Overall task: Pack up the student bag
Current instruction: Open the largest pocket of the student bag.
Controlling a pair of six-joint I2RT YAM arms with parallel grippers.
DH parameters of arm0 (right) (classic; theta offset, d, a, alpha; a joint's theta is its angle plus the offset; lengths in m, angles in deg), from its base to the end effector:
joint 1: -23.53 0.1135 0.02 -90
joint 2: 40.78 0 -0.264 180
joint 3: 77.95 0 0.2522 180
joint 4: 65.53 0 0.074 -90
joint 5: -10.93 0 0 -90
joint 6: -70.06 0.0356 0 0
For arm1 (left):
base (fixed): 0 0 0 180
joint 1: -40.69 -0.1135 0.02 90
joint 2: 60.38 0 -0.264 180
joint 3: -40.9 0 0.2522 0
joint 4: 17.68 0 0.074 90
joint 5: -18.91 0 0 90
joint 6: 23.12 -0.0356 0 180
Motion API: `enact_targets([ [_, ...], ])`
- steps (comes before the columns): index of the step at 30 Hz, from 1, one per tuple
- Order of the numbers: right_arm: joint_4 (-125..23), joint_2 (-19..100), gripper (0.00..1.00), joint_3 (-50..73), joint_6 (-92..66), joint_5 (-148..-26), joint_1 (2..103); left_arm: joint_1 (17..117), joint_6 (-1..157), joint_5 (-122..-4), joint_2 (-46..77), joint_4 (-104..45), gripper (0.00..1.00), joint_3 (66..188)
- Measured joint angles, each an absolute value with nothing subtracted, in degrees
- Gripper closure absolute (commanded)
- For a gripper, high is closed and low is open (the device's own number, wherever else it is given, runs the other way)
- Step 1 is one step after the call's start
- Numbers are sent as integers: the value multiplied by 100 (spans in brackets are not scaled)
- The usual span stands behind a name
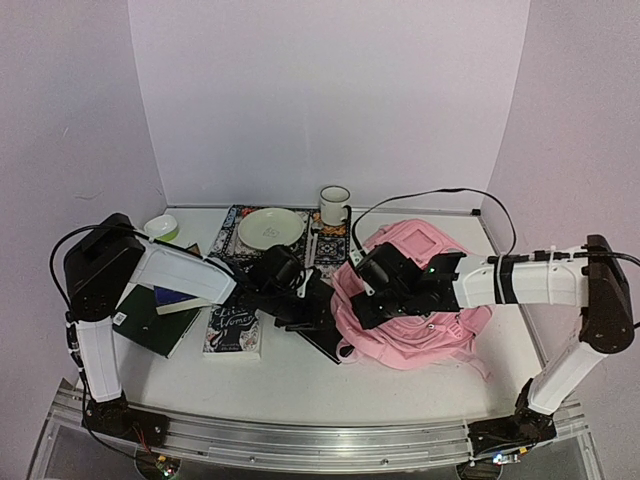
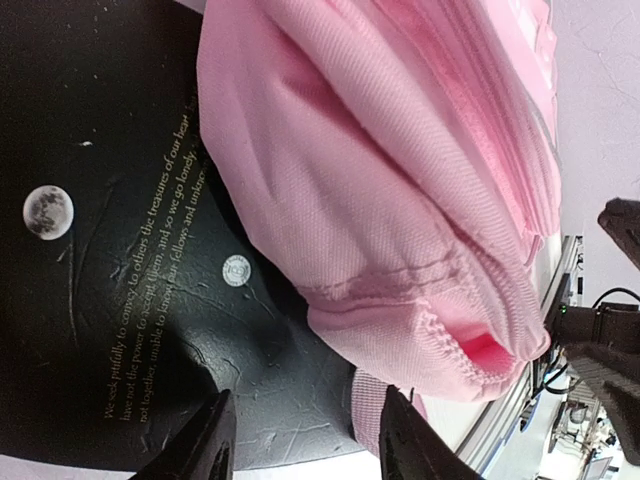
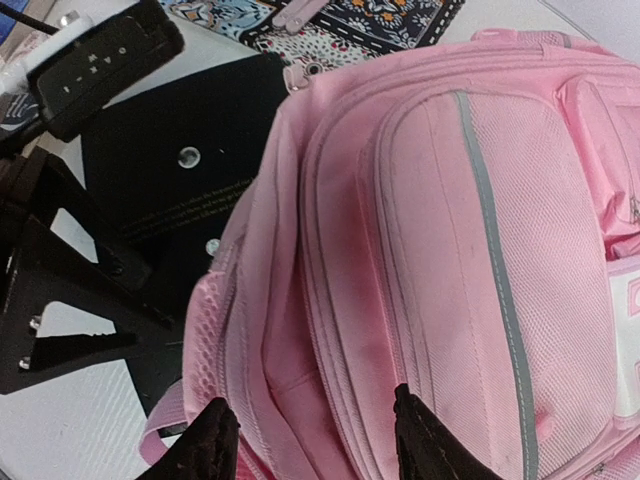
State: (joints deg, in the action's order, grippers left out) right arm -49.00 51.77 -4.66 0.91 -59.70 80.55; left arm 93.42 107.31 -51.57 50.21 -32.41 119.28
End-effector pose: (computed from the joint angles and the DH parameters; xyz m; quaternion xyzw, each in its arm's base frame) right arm 0.2043 0.2931 0.2311 -0.1995 0.8579 0.1658 0.4435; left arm 0.2326 -0.3253 0.1476 0.1601 0.9048 -0.3711 0.1341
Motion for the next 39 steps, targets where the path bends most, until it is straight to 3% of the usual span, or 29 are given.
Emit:
enact_targets([
  [13,-4972,5532,53,-348,18,-6078,7982,9348,10716,-5114,4988,-3241,45,12250],
  [22,-5015,5767,61,-324,0,-6166,7906,9351,10614,-4995,5425,-3178,53,12332],
  [25,-5009,5897,70,-268,-27,-6232,7904,9355,10584,-4946,5479,-3104,57,12367],
  [28,-5017,6019,96,-231,-37,-6237,7897,9367,10567,-4935,5504,-3072,61,12380],
  [29,-5023,6048,99,-230,-43,-6235,7891,9375,10563,-4942,5505,-3064,62,12380],
  [39,-4559,5507,100,-92,-259,-5336,7841,9428,10444,-5183,5516,-2985,66,12350],
])
